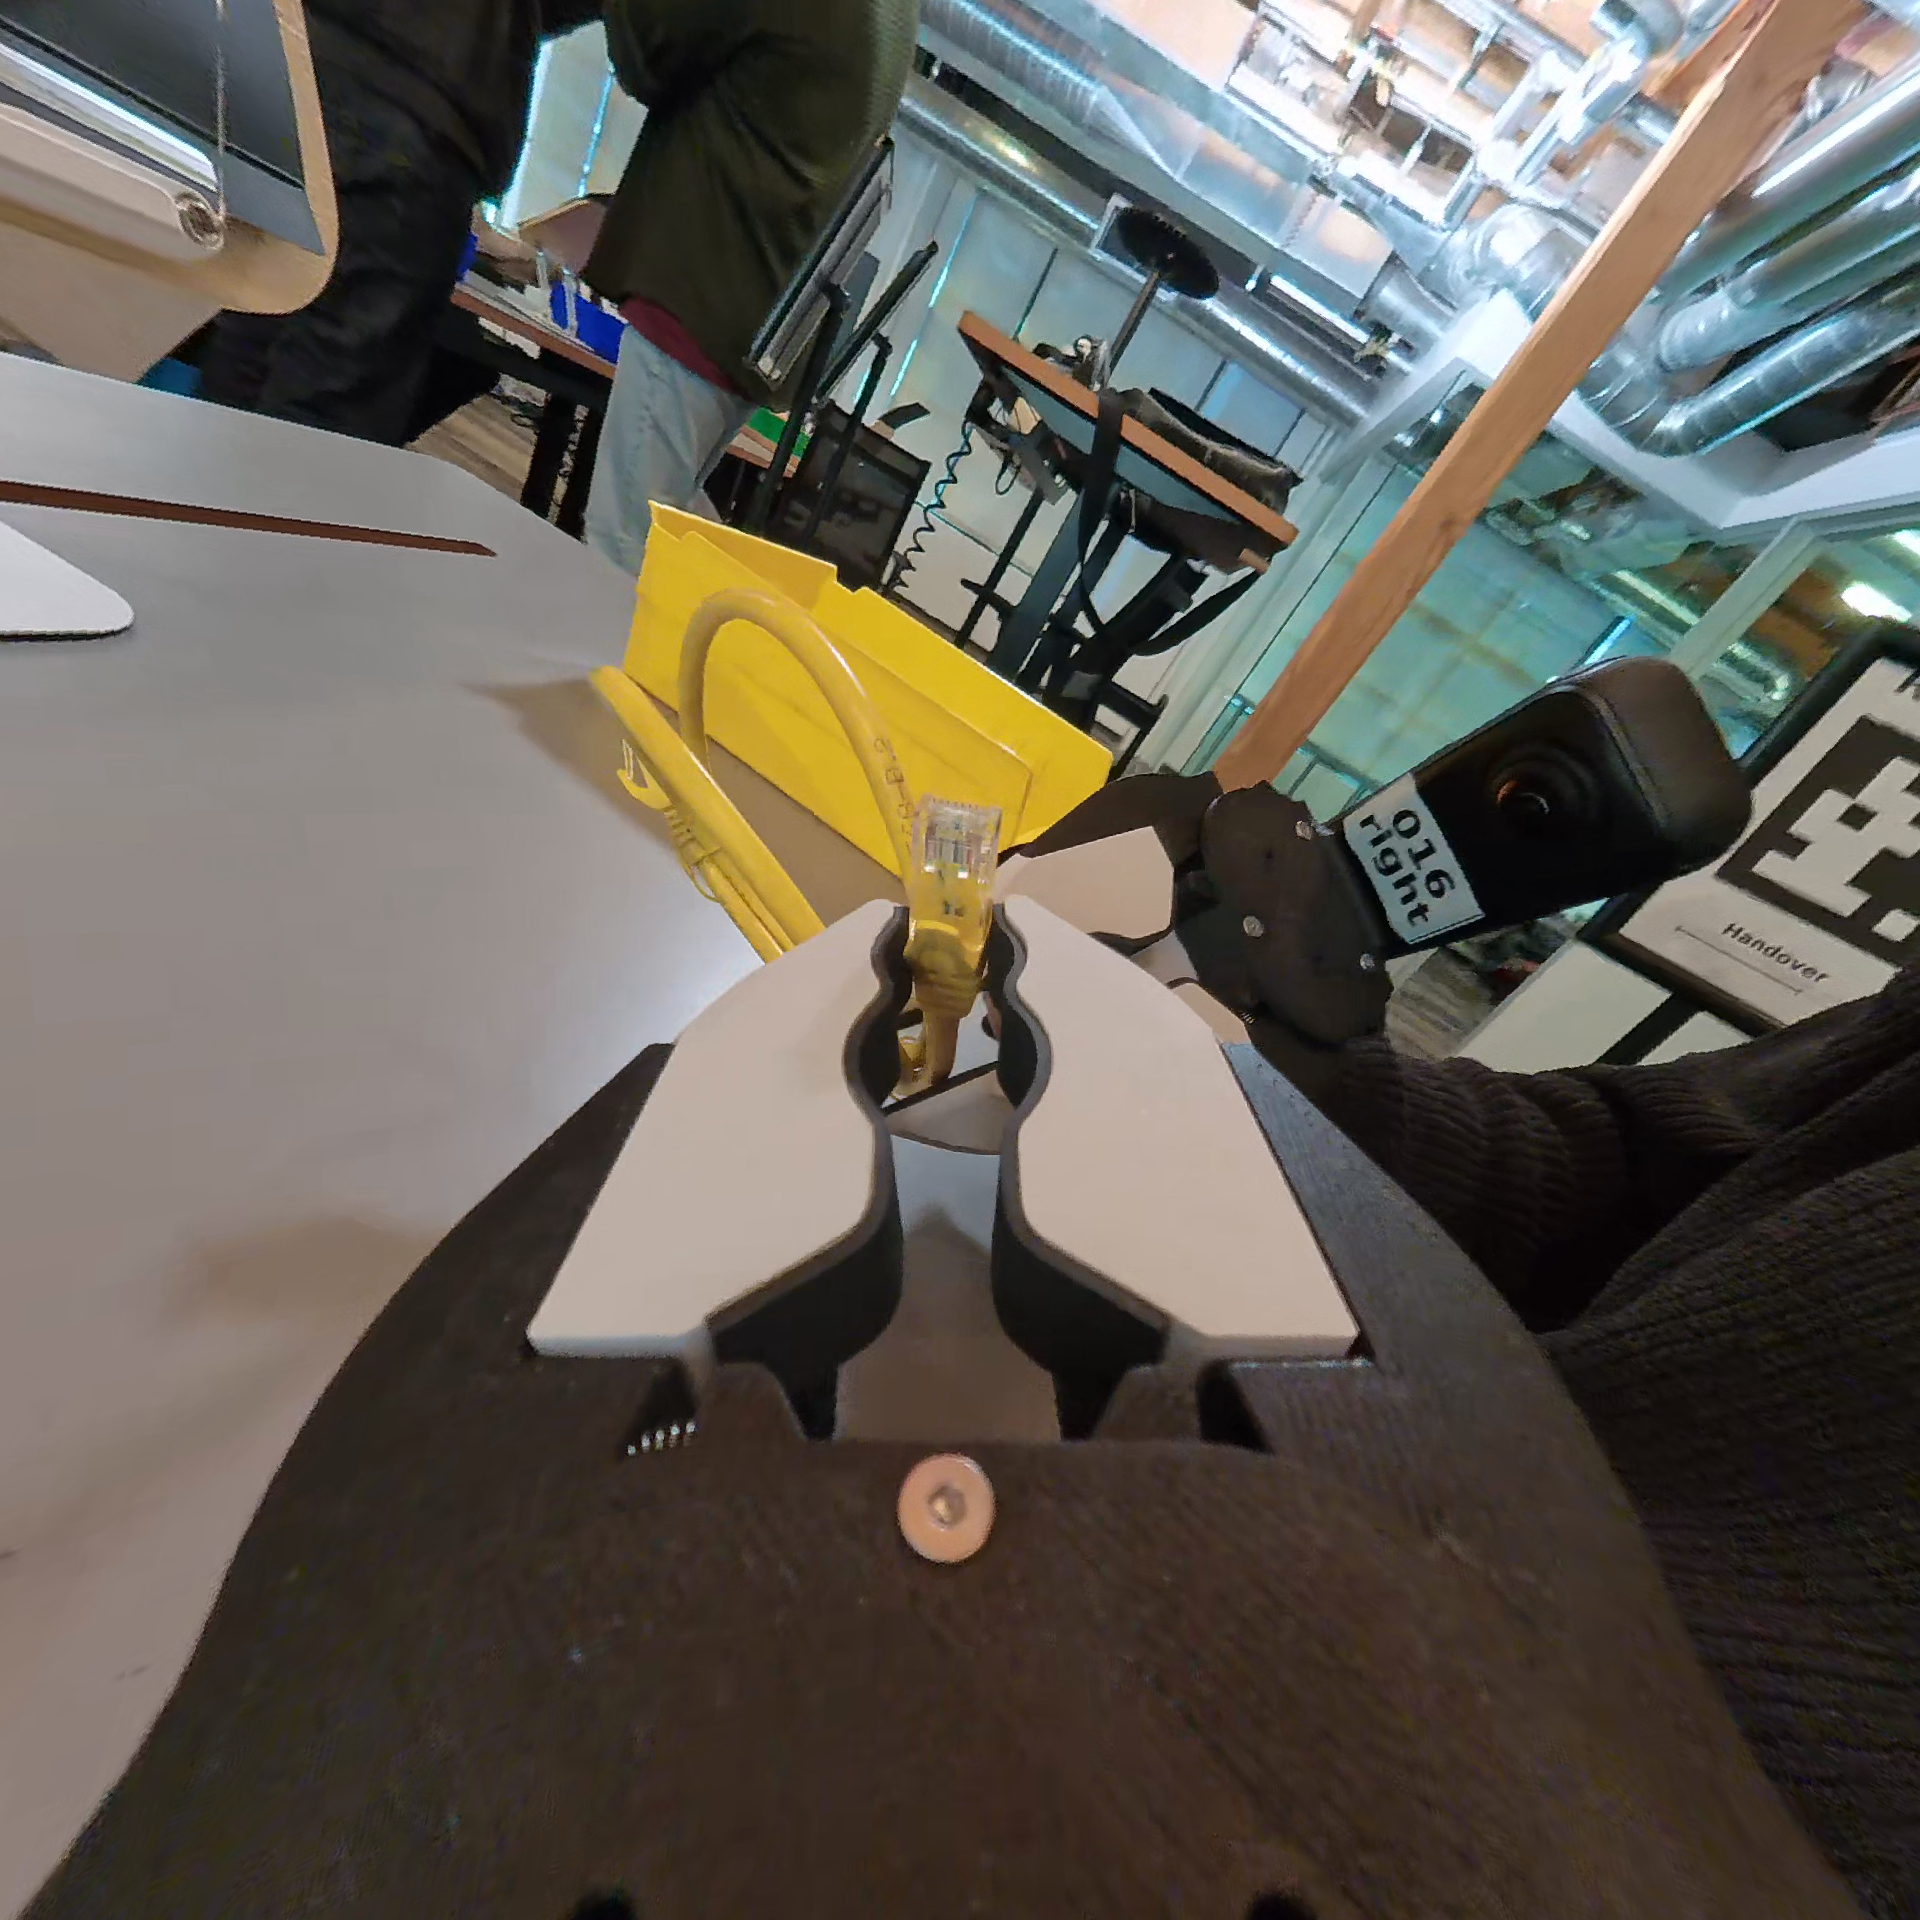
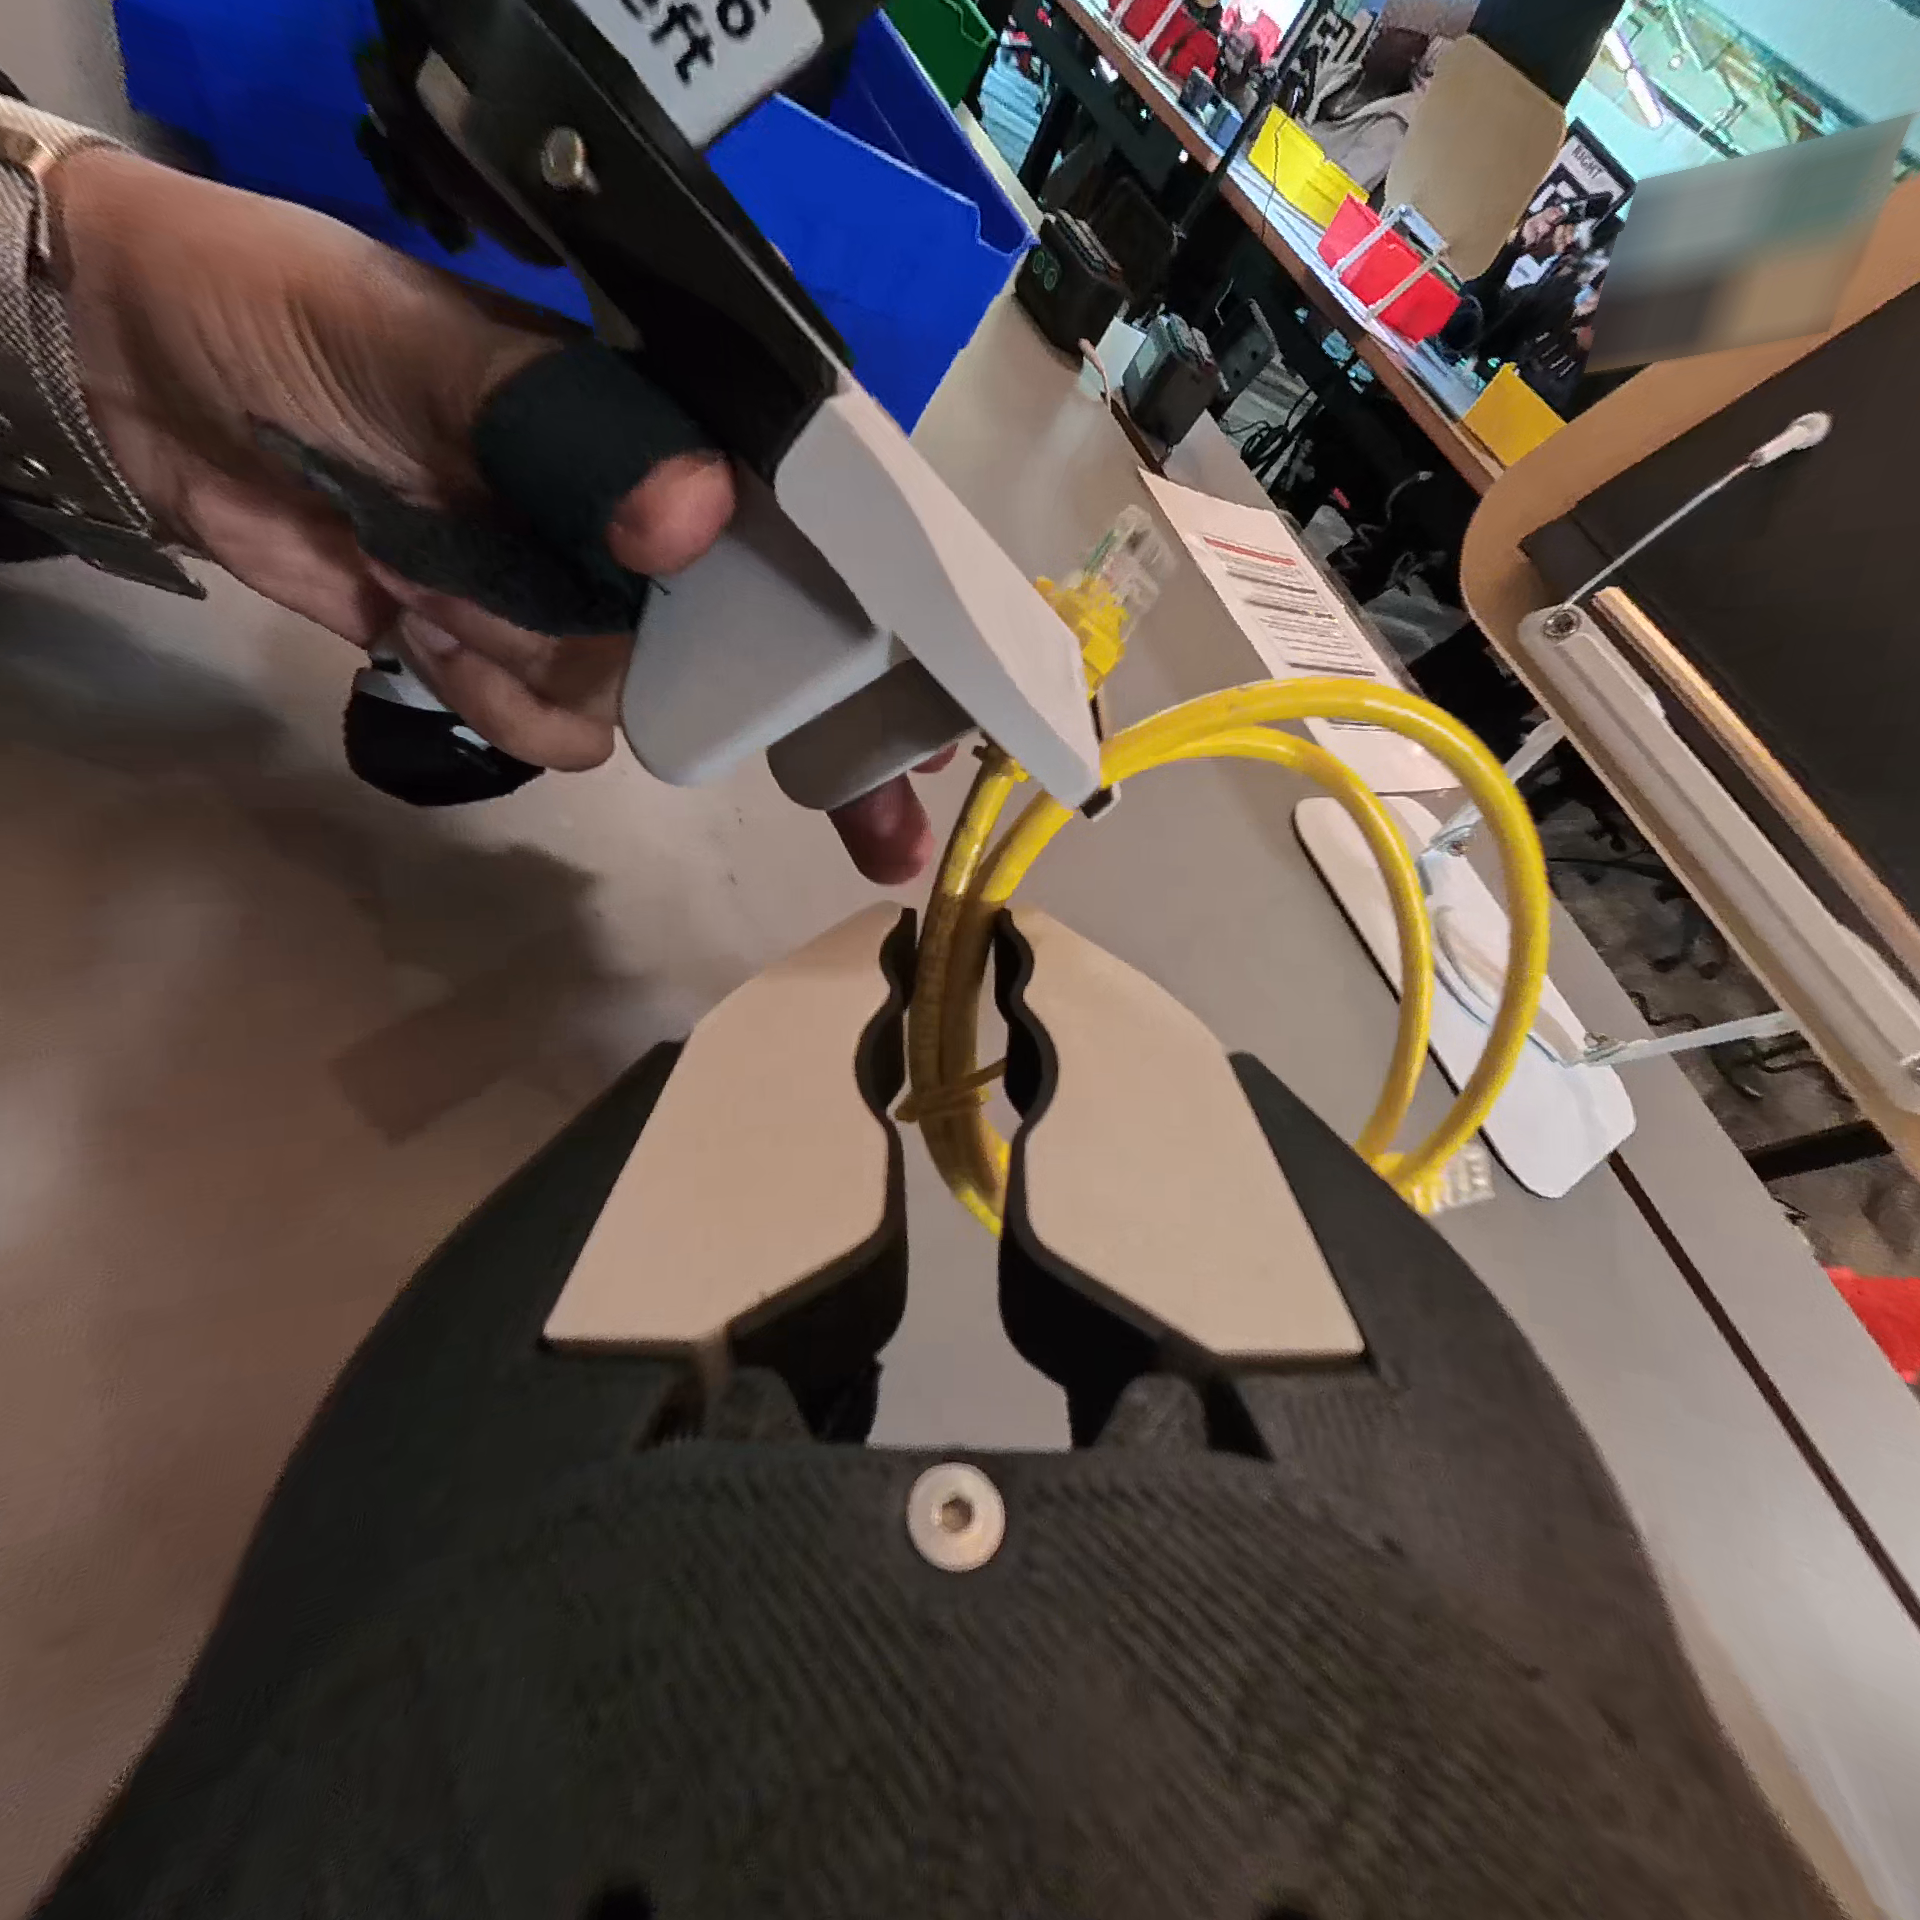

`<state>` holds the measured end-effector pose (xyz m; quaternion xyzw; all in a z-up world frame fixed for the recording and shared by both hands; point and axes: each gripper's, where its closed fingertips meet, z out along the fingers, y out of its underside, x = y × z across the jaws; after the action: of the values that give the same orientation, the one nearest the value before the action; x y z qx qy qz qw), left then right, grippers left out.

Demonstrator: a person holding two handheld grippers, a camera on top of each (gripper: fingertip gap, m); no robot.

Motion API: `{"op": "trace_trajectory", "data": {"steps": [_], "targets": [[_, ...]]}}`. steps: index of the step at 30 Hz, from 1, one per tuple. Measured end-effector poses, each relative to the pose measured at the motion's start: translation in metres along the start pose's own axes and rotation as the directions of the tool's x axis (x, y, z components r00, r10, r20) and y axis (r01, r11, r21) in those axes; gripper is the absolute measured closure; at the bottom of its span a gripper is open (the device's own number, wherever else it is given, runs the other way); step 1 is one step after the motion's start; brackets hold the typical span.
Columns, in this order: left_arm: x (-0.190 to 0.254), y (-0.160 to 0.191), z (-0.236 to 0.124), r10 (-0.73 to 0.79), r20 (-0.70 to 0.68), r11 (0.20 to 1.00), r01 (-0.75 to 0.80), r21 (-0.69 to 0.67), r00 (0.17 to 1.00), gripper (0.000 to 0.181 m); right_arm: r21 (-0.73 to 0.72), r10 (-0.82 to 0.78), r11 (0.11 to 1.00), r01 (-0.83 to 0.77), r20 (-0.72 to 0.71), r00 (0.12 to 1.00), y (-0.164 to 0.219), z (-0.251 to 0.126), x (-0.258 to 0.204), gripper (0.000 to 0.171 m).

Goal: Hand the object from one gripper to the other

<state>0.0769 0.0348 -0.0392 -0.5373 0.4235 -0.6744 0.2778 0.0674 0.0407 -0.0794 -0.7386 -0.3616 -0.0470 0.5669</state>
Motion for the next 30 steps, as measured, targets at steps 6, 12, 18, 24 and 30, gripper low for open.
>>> {"op": "trace_trajectory", "data": {"steps": [6, 12, 18, 24, 30], "targets": [[-0.003, -0.001, 0.002, 0.080, 0.068, 0.997, -0.080, 0.005, 0.994, 0.169, 0.002, -0.048, 0.999, 0.049, -0.072, 0.996, 0.000, 0.002, 0.005, 0.155], [-0.009, -0.018, -0.009, 0.047, 0.080, 0.993, -0.055, 0.100, 0.996, 0.169, 0.062, 0.040, 0.998, -0.032, -0.134, 0.990, -0.006, -0.003, 0.021, 0.138], [-0.016, -0.047, -0.035, -0.042, 0.038, 0.960, 0.029, 0.280, 0.998, 0.168, 0.199, 0.283, 0.947, -0.252, -0.143, 0.948, -0.011, -0.019, 0.050, 0.136], [-0.013, -0.072, -0.060, -0.086, -0.066, 0.887, 0.107, 0.449, 0.994, 0.169, 0.330, 0.641, 0.720, -0.610, 0.018, 0.767, -0.002, -0.032, 0.078, 0.127], [-0.009, -0.080, -0.071, -0.098, -0.147, 0.843, 0.160, 0.513, 0.984, 0.169, 0.306, 0.773, 0.569, -0.763, 0.115, 0.624, 0.012, -0.028, 0.083, 0.120]]}}
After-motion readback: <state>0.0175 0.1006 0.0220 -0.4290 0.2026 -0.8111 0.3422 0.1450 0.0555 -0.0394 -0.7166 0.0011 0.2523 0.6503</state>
